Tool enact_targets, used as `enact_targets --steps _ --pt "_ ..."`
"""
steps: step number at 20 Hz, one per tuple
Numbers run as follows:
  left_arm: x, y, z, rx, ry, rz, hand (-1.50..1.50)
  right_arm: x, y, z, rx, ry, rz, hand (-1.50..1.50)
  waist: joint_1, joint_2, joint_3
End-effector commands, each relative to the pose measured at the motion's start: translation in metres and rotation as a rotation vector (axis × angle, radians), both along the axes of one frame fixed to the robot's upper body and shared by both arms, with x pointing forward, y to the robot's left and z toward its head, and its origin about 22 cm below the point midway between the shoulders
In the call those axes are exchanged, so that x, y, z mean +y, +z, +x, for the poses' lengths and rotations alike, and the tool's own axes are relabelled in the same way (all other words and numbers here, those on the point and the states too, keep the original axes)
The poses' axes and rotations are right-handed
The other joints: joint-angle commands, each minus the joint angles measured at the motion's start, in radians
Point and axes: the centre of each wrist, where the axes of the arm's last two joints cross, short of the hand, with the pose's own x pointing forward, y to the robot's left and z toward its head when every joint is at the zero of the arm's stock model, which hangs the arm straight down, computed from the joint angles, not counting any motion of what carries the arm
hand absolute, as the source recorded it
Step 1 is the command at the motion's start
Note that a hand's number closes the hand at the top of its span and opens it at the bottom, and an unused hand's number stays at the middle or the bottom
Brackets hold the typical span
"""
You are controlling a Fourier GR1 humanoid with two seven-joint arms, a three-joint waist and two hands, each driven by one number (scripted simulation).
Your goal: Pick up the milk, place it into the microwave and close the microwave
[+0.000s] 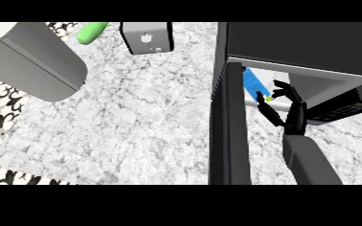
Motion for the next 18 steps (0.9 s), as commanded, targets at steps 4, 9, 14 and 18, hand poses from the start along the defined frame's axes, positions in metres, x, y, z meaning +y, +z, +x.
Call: enact_targets --steps 4,9,14,18 --pt "0.0 0.0 0.008 0.007 -0.017 0.004 -1.5 0.017 0.072 0.073 0.028 0.096 -0.056 -1.5 0.072 0.017 0.003" --pt "-0.001 -0.001 0.011 0.025 -0.044 0.007 -1.5 0.04 0.074 0.077 0.02 0.09 -0.048 -1.5 0.072 0.014 0.005" --pt "-0.001 -0.005 0.015 0.05 -0.043 0.01 -1.5 0.054 0.085 0.084 -0.004 0.111 -0.03 -1.5 0.057 0.007 0.005" --pt "-0.004 -0.011 0.015 0.082 -0.06 -0.005 -1.5 0.058 0.099 0.093 -0.019 0.055 0.004 -1.5 0.034 0.002 0.006"
